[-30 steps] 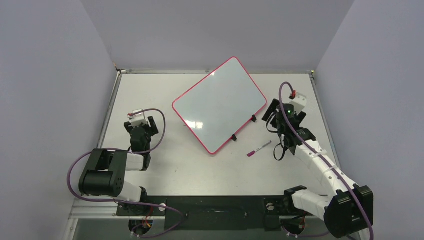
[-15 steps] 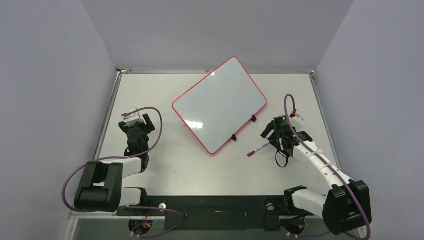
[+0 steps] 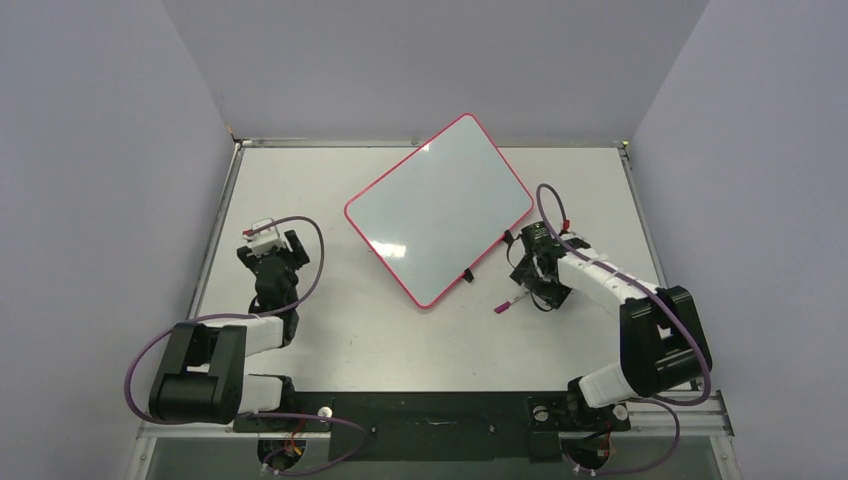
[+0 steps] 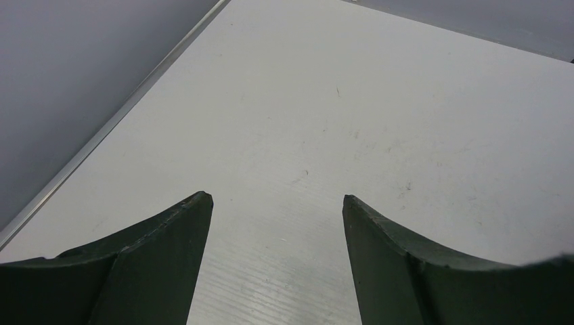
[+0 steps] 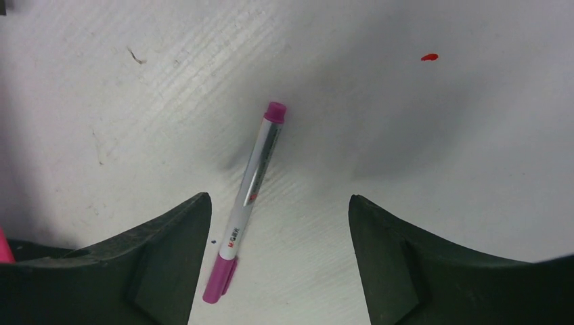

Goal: Write a sentence on the whiteboard
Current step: Open the whiteboard marker at the center of the board.

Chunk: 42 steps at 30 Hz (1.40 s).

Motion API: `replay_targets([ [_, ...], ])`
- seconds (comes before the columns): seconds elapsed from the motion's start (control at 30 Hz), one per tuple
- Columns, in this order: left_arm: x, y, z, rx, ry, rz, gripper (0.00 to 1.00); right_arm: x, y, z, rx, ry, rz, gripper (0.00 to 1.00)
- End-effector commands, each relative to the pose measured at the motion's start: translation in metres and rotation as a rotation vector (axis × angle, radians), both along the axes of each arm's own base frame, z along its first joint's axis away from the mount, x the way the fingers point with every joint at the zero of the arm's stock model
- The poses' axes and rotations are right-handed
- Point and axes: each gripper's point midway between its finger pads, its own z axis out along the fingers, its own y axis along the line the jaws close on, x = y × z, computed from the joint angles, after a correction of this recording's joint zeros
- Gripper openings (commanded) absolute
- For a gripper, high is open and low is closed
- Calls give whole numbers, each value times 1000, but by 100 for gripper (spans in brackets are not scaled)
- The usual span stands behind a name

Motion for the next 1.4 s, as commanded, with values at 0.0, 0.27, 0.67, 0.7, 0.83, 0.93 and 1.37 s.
replay_targets([
  [0.0, 5, 2, 9, -13, -37, 17, 68, 21, -5, 5, -63, -21, -29, 68],
  [0.27, 6, 2, 9, -13, -35, 15, 68, 25, -8, -17, -119, 60, -4, 50],
  [0.67, 6, 3, 7, -7, -26, 36, 65, 14, -2, -22, -61, 34, 46, 0],
  [0.7, 6, 3, 7, -6, -20, 37, 66, 14, -2, -16, -56, 12, 48, 0],
  [0.83, 2, 5, 18, 2, -15, 43, 66, 15, -7, 16, -58, -80, 60, 0],
  [0.93, -11, 10, 47, 18, -82, 63, 67, 16, -10, 44, -51, -169, 61, 0],
  [1.37, -40, -42, 171, -217, -296, -188, 65, 33, 17, 183, 184, -670, 56, 0],
])
